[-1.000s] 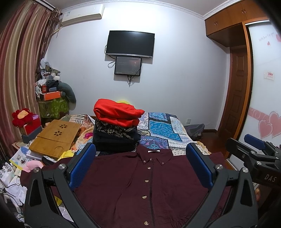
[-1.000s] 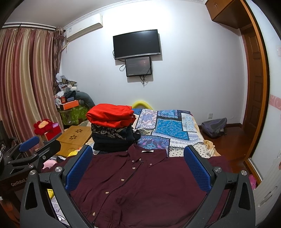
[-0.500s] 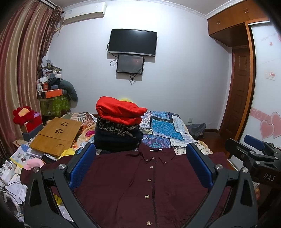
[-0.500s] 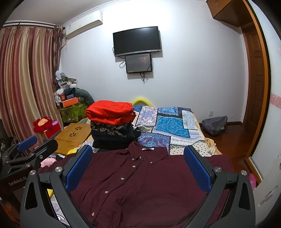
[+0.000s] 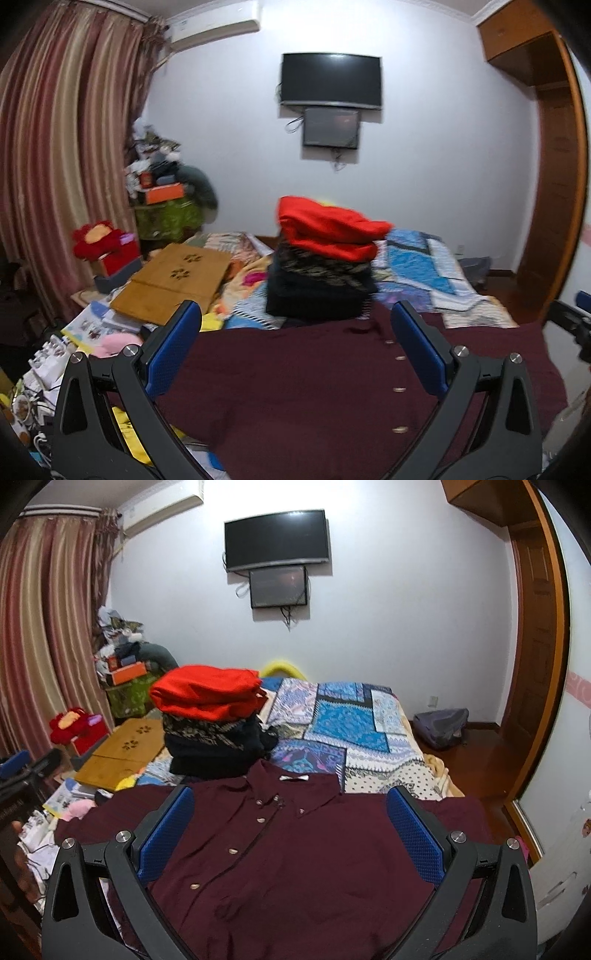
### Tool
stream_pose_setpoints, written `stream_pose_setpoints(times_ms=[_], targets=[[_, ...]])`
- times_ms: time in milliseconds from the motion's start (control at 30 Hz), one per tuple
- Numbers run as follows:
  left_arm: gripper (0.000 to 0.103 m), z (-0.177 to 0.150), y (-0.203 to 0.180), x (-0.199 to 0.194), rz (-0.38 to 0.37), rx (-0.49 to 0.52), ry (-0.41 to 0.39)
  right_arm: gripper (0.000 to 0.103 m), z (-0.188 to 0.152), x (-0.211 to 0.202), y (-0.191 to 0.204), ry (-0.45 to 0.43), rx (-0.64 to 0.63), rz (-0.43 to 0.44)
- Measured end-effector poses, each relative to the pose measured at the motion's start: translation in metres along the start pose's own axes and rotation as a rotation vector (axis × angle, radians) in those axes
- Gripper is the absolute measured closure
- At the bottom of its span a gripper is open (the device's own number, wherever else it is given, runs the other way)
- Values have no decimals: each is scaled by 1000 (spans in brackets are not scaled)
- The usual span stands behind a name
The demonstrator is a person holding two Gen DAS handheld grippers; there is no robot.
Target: Fold large clothes
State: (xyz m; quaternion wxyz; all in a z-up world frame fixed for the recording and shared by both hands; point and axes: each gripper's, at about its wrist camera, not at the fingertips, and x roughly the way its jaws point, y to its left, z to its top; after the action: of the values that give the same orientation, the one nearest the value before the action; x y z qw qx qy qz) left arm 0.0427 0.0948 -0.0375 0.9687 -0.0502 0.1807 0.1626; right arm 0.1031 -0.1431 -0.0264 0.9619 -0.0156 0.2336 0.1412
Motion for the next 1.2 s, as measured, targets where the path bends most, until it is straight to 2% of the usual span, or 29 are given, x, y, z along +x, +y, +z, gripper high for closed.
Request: stream_pose_setpoints(times_ms=[233,300,367,500,633,733,800,900,1033,1100,1200], targets=[[0,-21,85,55,102,-126,112,0,-3,40,-10,99,13,-47],[0,-33,114,71,166,-179,152,0,-5,52,-12,133,10,-65],[0,-47,146,86,217,-244,203,0,-6,64,-13,166,9,-78],[0,-80,208,119,233,-417,347,0,-11,84,-17,232,35,-72],[0,-126,262,149,193,-649,479,0,-16,100,-19,290,76,-46],[3,-157,288,162,156,-812,528,0,-20,112,-18,318,86,-49],[8,-174,299,168,146,-882,552,0,-21,117,-17,328,87,-51],[8,-201,313,182,132,-980,598,0,-21,124,-15,341,88,-54],[14,-239,322,199,60,-1144,642,0,-20,127,-14,348,90,-56],[22,-244,319,203,35,-1176,637,0,-20,128,-14,352,90,-55],[46,-239,316,210,-7,-1189,605,0,-19,128,-14,353,90,-55]])
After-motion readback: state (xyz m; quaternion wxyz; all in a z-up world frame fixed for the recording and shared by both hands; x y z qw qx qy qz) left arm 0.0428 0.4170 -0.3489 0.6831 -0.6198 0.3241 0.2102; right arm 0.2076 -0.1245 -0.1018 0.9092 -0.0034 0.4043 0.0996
